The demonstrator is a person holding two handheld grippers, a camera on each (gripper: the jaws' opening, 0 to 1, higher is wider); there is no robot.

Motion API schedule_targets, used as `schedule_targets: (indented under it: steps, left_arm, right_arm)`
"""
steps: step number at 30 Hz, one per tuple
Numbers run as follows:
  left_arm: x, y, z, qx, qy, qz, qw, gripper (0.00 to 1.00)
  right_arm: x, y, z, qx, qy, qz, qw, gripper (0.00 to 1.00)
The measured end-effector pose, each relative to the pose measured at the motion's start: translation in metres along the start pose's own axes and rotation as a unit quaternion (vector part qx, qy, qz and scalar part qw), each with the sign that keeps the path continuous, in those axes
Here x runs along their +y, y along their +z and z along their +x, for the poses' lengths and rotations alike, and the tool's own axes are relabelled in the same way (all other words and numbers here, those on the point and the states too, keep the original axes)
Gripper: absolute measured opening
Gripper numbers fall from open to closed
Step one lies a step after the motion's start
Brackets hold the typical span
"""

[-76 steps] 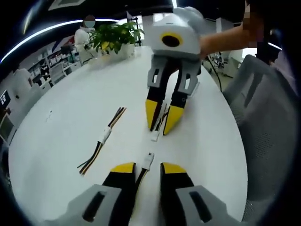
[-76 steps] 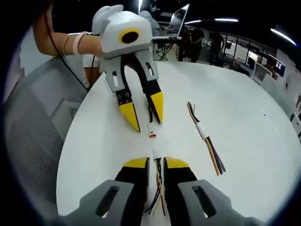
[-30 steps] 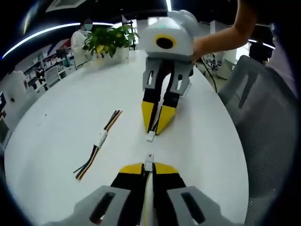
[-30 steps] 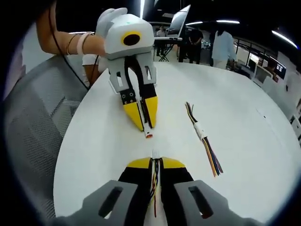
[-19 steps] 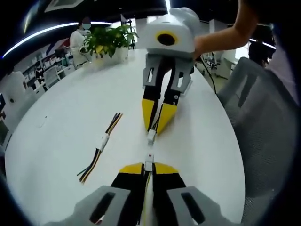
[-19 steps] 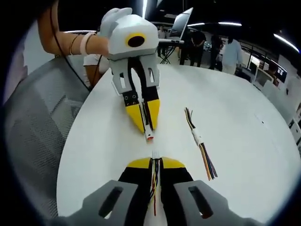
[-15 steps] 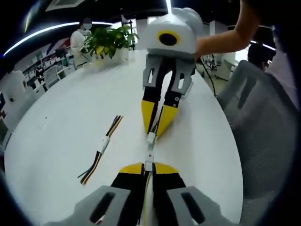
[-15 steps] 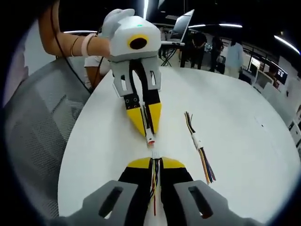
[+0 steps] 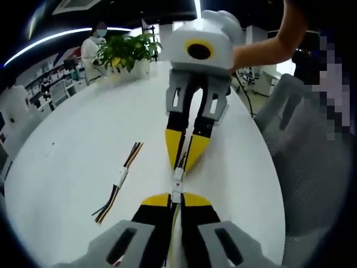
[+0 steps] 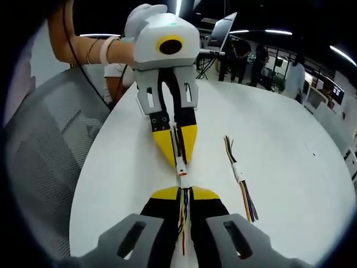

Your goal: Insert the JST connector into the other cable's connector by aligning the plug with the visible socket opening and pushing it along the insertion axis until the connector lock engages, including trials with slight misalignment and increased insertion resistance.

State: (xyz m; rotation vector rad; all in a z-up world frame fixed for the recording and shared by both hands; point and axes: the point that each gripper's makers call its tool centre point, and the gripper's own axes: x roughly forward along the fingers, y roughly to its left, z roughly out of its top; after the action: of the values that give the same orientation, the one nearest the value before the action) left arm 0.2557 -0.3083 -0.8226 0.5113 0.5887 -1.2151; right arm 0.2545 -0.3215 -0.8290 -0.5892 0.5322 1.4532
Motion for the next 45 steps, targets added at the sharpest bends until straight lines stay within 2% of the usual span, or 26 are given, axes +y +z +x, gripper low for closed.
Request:
schedule_targets:
  steps: [18, 32, 45]
  left_arm:
    - [-0.0018, -0.0010, 0.0015, 0.006, -0.003, 0.010, 0.9999, 0.00]
    - [-0.0027, 0.0059, 0.0041, 0.003, -0.015, 0.058, 0.9982, 0.00]
    - [-0.0032, 0.0067, 0.0047, -0.001, -0.019, 0.070, 0.9973, 0.00]
  right_arm:
    - [0.0034, -0.0011, 0.0019, 0.005, 0.006, -0.005, 1.0000, 0.02]
    - [0.0065, 0.0022, -0.0009, 0.002, 0.016, -0.017, 0.9997, 0.02]
    - [0.0081, 0.0043, -0.0027, 0.003, 0.018, -0.023, 0.9996, 0.02]
